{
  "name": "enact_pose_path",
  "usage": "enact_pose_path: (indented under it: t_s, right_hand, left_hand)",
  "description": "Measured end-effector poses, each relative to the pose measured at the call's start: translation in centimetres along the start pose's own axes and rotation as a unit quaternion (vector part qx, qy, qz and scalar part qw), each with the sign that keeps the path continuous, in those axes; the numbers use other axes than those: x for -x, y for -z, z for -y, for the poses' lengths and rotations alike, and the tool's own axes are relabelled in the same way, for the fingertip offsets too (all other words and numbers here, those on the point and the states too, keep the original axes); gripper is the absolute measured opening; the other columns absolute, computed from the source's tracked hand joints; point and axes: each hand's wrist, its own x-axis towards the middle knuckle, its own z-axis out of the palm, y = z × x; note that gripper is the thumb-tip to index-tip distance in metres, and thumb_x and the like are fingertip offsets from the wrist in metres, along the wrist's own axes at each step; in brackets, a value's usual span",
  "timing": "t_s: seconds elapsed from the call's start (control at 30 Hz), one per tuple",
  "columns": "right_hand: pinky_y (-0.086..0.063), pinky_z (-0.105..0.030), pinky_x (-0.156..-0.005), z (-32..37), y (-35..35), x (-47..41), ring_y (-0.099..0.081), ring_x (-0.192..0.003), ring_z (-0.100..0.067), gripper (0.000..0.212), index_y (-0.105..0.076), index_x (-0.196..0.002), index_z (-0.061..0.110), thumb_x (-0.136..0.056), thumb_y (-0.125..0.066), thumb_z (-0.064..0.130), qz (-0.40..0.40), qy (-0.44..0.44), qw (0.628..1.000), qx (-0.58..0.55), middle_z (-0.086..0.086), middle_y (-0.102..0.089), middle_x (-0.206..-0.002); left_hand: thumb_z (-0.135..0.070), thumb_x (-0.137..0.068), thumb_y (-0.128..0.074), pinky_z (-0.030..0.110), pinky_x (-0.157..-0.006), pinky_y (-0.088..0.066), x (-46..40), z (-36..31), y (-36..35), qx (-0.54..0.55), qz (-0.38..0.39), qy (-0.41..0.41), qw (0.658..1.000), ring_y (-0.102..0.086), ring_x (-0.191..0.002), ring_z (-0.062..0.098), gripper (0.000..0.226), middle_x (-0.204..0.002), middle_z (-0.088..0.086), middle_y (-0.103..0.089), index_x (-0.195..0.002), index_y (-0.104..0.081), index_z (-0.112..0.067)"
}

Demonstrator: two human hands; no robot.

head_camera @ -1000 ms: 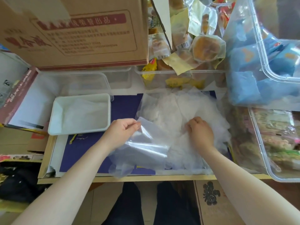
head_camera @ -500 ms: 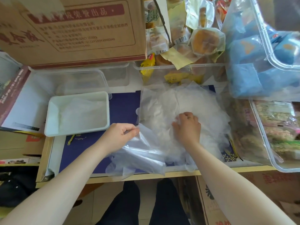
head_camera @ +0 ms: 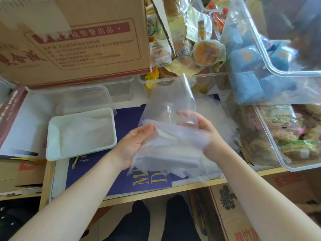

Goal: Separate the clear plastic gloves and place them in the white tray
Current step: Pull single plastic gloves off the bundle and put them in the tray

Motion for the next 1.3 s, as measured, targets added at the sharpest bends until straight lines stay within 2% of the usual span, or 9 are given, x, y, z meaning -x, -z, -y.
enact_pose_path:
  t_s: [0.17,0.33,0.47,0.57,0.7,0.83,1.07,1.2,1.3]
  right_hand:
    - [-0.041,-0.019,-0.059,0.2,0.0,0.9,-0.053,-0.065,-0.011,0.045,-0.066,-0.109,0.03,-0.075,-0.052,0.003,-0.018,-0.035,0.999,-0.005,0.0,-0.06,-0.073]
    - [-0.052,-0.024,-0.074,-0.9,0.6,2.3,-0.065,-0.087,-0.013,0.045,-0.06,-0.114,0.02,-0.081,-0.053,-0.009,-0.064,-0.108,0.992,0.032,0.002,-0.071,-0.097]
    - [-0.03,-0.028,-0.1,-1.3,1.0,2.5,-0.033,-0.135,-0.017,0.07,-0.027,-0.146,0.026,-0.086,-0.06,0.009,-0.161,-0.162,0.955,0.187,0.001,-0.032,-0.149]
    - [-0.017,-0.02,-0.104,1.0,-0.3,1.9,-0.012,-0.141,-0.002,0.077,-0.012,-0.148,0.035,-0.089,-0.06,0.027,-0.147,-0.099,0.946,0.271,0.015,-0.011,-0.154]
    - [-0.019,-0.008,-0.104,4.5,-3.6,0.1,-0.023,-0.133,0.008,0.075,-0.028,-0.135,0.042,-0.071,-0.066,0.041,-0.024,-0.005,0.954,0.3,0.021,-0.031,-0.144]
    - [-0.042,-0.022,-0.09,5.6,-5.0,-1.8,-0.057,-0.096,-0.007,0.016,-0.061,-0.1,0.028,-0.085,-0.065,0.022,-0.023,0.019,0.945,0.326,0.003,-0.065,-0.101]
    - [-0.04,-0.02,-0.047,5.7,-4.0,-2.4,-0.043,-0.044,-0.01,0.027,-0.052,-0.068,0.013,-0.095,-0.052,0.018,-0.181,-0.035,0.953,0.241,-0.001,-0.047,-0.054]
    - [-0.043,-0.018,-0.042,5.8,-3.1,-2.3,-0.045,-0.037,-0.01,0.03,-0.05,-0.067,0.014,-0.096,-0.048,0.019,-0.294,-0.094,0.933,0.187,-0.004,-0.047,-0.056]
    - [-0.054,-0.02,-0.051,5.9,-2.9,-1.9,-0.05,-0.043,-0.011,0.026,-0.049,-0.07,0.013,-0.096,-0.049,0.016,-0.34,-0.091,0.935,0.049,-0.001,-0.045,-0.061]
  left_hand:
    - [-0.045,-0.065,-0.078,0.028,-0.071,-0.055,-0.5,0.4,-0.5,0.072,0.029,-0.051,0.996,-0.069,-0.083,0.02,0.039,-0.09,0.007,-0.072,-0.094,-0.074,-0.018]
    - [-0.029,-0.084,-0.063,0.02,-0.064,-0.051,0.3,-0.9,0.3,-0.103,-0.064,-0.141,0.983,-0.065,-0.067,0.008,0.017,-0.071,-0.004,-0.071,-0.074,-0.076,-0.025]
    - [-0.025,-0.085,-0.061,0.018,-0.077,-0.046,1.4,-2.5,1.3,-0.288,-0.016,-0.222,0.931,-0.062,-0.085,0.008,0.015,-0.086,-0.007,-0.069,-0.081,-0.075,-0.022]
    - [-0.034,-0.082,-0.058,0.019,-0.08,-0.046,2.5,-3.8,1.7,-0.359,0.035,-0.235,0.903,-0.063,-0.088,0.011,0.022,-0.09,-0.003,-0.069,-0.082,-0.073,-0.018]
    - [-0.03,-0.083,-0.062,0.019,-0.077,-0.047,3.5,-5.0,2.0,-0.374,0.046,-0.217,0.901,-0.063,-0.086,0.01,0.019,-0.088,-0.001,-0.069,-0.081,-0.073,-0.015]
    - [-0.024,-0.083,-0.062,0.019,-0.068,-0.047,4.5,-5.6,1.9,-0.328,0.016,-0.174,0.928,-0.06,-0.077,0.01,0.015,-0.082,0.0,-0.067,-0.078,-0.072,-0.014]
    - [-0.037,-0.085,-0.06,0.029,-0.069,-0.041,4.2,-6.3,4.7,-0.381,-0.185,-0.133,0.896,-0.054,-0.069,0.013,0.029,-0.068,-0.004,-0.061,-0.073,-0.068,-0.012]
    - [-0.037,-0.089,-0.057,0.027,-0.07,-0.04,3.1,-6.3,6.1,-0.445,-0.268,-0.108,0.848,-0.056,-0.075,0.015,0.025,-0.083,-0.003,-0.064,-0.089,-0.069,-0.015]
    - [-0.03,-0.091,-0.052,0.029,-0.063,-0.035,2.2,-6.7,6.1,-0.432,-0.324,-0.146,0.829,-0.047,-0.064,0.022,0.028,-0.067,0.004,-0.054,-0.071,-0.059,-0.011]
